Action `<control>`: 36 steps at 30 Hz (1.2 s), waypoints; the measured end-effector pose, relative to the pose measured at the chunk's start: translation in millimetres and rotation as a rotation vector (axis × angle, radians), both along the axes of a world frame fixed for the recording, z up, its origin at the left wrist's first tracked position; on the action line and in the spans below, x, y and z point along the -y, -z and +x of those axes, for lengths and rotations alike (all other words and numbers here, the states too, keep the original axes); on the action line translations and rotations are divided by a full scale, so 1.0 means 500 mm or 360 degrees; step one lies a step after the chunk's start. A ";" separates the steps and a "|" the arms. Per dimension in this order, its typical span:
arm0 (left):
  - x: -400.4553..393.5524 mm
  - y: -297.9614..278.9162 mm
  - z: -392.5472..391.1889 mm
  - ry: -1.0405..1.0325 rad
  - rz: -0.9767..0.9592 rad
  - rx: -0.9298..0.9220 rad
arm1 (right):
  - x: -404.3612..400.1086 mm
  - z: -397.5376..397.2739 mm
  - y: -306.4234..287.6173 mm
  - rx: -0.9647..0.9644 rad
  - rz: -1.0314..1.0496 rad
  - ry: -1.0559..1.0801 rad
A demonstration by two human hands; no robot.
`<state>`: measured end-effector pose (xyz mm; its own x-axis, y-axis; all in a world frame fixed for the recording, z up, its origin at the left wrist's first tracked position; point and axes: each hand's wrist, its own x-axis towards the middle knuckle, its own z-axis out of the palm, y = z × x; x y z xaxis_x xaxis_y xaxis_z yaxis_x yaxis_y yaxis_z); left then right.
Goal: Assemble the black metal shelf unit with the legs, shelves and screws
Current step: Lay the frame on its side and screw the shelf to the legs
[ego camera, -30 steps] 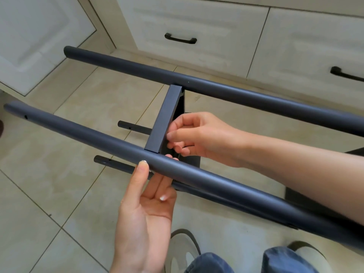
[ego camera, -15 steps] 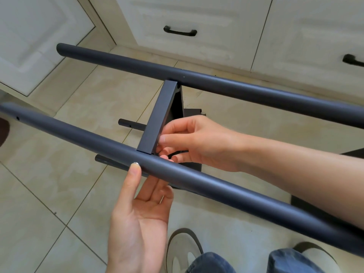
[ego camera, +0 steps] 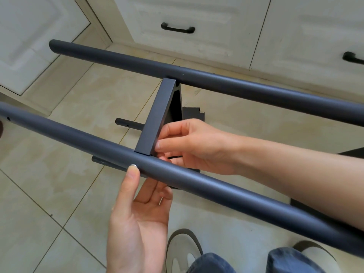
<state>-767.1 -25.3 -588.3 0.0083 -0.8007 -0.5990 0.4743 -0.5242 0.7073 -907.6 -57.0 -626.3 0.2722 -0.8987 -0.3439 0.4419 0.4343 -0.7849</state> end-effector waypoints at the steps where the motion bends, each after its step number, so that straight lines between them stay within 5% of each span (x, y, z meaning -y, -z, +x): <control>1: 0.000 0.001 0.001 0.0001 0.0002 0.0000 | 0.001 0.000 0.000 0.0010 0.0003 -0.0016; 18: 0.000 0.005 0.007 0.0043 -0.0034 -0.0010 | 0.001 -0.003 0.003 0.0151 0.0143 -0.0156; 36: -0.002 0.006 0.011 0.0100 -0.0037 0.0008 | 0.000 -0.002 0.005 -0.0032 0.0211 -0.0286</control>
<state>-761.8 -24.1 -591.2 -0.0392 -0.8135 -0.5802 0.4375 -0.5360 0.7220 -908.6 -57.1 -628.8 0.4159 -0.7828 -0.4628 0.3331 0.6047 -0.7235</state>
